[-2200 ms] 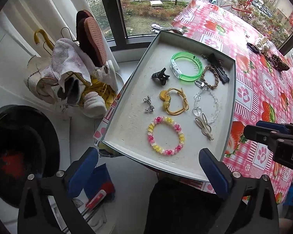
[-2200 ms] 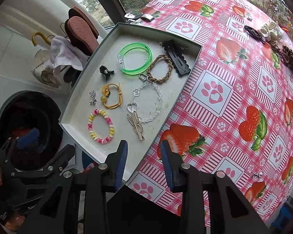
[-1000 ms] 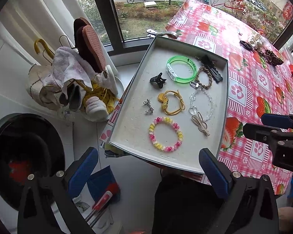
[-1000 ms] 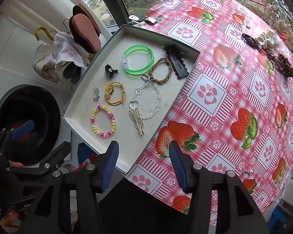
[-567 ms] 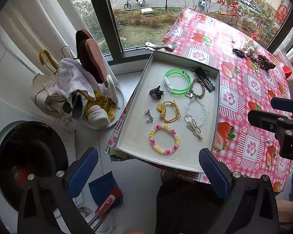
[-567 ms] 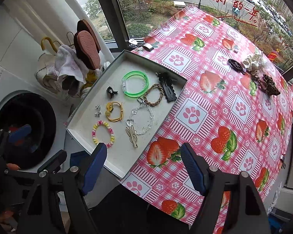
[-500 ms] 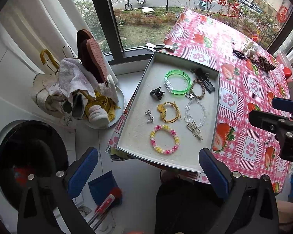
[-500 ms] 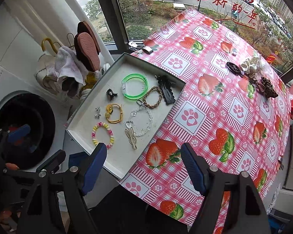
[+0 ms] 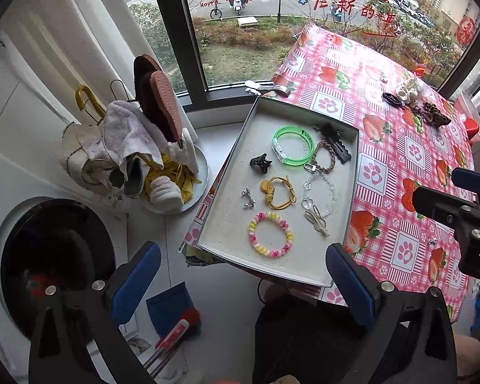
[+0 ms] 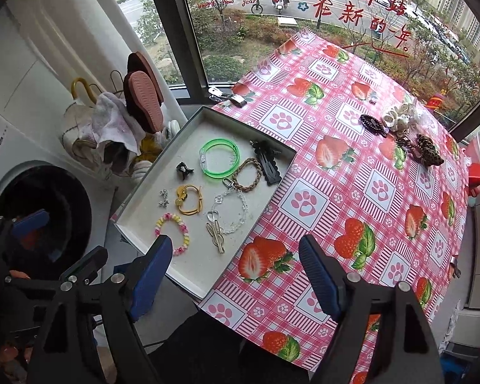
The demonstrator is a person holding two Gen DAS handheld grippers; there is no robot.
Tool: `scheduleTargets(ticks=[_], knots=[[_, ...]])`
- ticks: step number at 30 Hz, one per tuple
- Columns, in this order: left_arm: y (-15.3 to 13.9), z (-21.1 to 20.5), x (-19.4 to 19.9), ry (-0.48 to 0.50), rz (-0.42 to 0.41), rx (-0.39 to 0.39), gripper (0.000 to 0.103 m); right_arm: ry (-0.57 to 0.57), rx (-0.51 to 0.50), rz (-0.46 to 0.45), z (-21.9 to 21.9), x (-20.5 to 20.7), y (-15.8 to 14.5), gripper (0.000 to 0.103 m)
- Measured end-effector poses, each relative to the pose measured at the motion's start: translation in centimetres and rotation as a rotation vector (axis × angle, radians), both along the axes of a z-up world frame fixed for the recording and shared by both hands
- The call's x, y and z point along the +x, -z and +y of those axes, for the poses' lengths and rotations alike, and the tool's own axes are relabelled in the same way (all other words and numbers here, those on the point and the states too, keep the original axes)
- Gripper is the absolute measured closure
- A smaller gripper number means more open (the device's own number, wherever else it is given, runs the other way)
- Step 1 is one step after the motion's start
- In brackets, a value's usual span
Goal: Organize jewelry
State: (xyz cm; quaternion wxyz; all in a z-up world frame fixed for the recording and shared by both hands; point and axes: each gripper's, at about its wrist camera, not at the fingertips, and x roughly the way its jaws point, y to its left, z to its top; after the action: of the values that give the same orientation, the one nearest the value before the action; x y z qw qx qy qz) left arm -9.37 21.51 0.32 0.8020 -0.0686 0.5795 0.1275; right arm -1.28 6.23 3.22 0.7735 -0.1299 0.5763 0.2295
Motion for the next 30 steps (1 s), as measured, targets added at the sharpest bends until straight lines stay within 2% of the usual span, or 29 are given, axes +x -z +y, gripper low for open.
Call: scheduleTargets(ticks=[30], knots=[[-0.45,-0.33,-0.05,0.003,0.000,0.012,0.000,0.007,-0.022,0.015,0.08,-0.30,0.18,0.020]])
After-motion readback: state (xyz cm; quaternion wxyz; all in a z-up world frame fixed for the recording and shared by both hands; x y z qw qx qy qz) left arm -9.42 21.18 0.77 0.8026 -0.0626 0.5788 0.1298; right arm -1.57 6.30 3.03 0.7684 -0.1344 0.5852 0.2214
